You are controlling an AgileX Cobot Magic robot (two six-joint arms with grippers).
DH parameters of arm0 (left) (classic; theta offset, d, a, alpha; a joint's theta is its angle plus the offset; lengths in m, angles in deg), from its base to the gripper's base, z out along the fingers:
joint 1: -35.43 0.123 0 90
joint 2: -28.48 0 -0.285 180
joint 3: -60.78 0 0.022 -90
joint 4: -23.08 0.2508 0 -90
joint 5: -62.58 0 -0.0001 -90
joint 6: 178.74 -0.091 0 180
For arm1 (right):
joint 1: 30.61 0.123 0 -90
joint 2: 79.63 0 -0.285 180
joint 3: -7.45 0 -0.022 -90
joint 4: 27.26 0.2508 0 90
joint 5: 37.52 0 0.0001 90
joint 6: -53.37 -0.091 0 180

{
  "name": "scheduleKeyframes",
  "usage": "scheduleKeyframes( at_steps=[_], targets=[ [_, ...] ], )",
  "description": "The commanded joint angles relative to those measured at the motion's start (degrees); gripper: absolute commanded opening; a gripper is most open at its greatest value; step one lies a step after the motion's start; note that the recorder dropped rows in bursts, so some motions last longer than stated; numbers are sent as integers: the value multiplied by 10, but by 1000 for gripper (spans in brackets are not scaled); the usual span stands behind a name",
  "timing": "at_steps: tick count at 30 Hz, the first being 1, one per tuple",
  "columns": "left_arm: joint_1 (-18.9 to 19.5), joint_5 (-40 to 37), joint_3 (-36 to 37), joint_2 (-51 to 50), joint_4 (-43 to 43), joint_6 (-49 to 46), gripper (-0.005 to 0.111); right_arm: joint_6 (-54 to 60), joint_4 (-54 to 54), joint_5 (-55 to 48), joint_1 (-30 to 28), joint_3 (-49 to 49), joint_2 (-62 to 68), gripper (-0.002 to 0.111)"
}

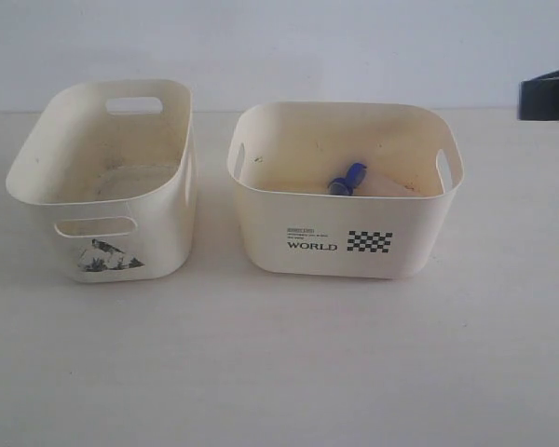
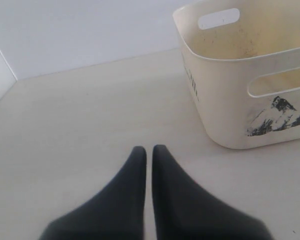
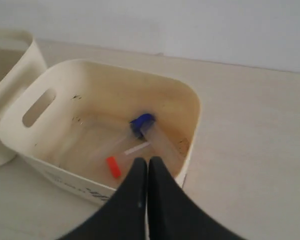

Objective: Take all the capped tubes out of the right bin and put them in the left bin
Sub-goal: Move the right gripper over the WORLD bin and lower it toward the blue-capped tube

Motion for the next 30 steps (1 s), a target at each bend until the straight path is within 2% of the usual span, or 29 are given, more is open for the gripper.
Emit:
scheduleKeyframes(
  at_steps=[1, 3, 17, 22, 24, 26, 30],
  targets=[
    [0, 2, -2, 0, 1, 5, 4, 28, -4, -90, 31, 108, 107, 0],
    [0, 2, -2, 0, 1, 5, 4, 29, -6, -147, 31, 164, 155, 0],
    [0, 2, -2, 0, 1, 5, 4, 62, -36, -367, 31, 435, 368, 0],
    [0, 2, -2, 0, 1, 5, 4, 62, -38, -385, 31, 505, 454, 1],
    [0, 2, -2, 0, 1, 5, 4, 62, -45, -399, 31, 535, 488, 7],
    [0, 2, -2, 0, 1, 5, 4, 62, -52, -417, 31, 564, 526, 19],
    [0, 2, -2, 0, 1, 5, 4, 59, -71, -444, 36, 626, 587, 54]
  ],
)
